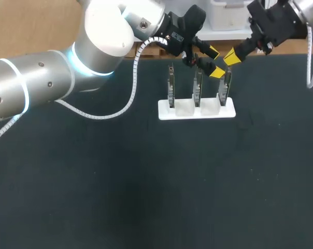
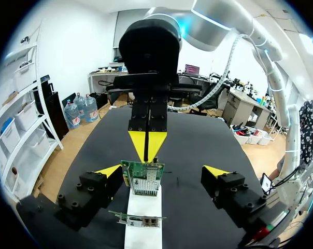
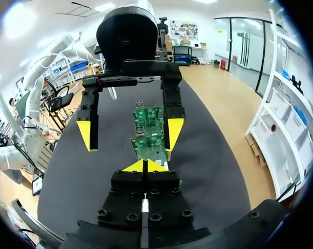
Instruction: Pick up the optical module with the left hand, and insert it into the network port with the right hand.
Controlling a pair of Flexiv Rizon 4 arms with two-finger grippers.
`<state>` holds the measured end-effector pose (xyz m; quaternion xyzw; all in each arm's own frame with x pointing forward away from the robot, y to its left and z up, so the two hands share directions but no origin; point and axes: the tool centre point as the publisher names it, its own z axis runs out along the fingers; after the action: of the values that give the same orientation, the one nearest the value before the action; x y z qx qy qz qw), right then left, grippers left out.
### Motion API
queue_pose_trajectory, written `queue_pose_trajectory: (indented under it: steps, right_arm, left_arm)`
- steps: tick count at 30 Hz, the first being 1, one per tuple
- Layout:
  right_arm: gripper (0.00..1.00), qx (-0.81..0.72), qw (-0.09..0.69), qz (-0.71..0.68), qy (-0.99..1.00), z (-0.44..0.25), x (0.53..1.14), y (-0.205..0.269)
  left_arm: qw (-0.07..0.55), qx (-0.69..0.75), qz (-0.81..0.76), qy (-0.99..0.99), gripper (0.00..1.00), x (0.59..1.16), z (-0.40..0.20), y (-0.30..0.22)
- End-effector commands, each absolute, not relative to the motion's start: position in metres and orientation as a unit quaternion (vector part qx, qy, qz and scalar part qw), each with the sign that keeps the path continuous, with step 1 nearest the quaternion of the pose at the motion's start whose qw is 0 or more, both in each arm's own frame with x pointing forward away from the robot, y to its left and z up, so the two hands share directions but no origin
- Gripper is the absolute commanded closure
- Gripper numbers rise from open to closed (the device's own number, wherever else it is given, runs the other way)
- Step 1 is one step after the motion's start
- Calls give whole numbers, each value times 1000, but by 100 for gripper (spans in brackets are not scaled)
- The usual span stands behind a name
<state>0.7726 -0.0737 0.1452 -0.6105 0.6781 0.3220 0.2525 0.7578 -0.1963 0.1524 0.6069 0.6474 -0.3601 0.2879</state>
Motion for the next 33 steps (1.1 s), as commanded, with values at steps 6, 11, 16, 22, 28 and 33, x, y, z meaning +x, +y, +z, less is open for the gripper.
queue_pose_trajectory:
  steps: [6, 11, 16, 22, 28, 33]
  right_arm:
    - [100, -609, 250, 326, 678, 142, 773, -71]
    - [100, -609, 248, 328, 678, 138, 772, -70]
    - [100, -609, 245, 329, 679, 136, 772, -70]
    - [100, -607, 243, 329, 681, 134, 771, -70]
    - [100, -607, 241, 330, 681, 131, 771, -70]
    - [100, -607, 240, 332, 681, 130, 771, -69]
  left_arm:
    - [286, 608, -360, 648, 0, 760, 153, -197]
    - [286, 608, -360, 648, 0, 760, 153, -197]
    - [286, 608, -360, 648, 0, 760, 153, -197]
    - [286, 608, -360, 648, 0, 760, 153, -197]
    - [286, 608, -360, 648, 0, 760, 153, -197]
    - [286, 608, -360, 648, 0, 760, 153, -197]
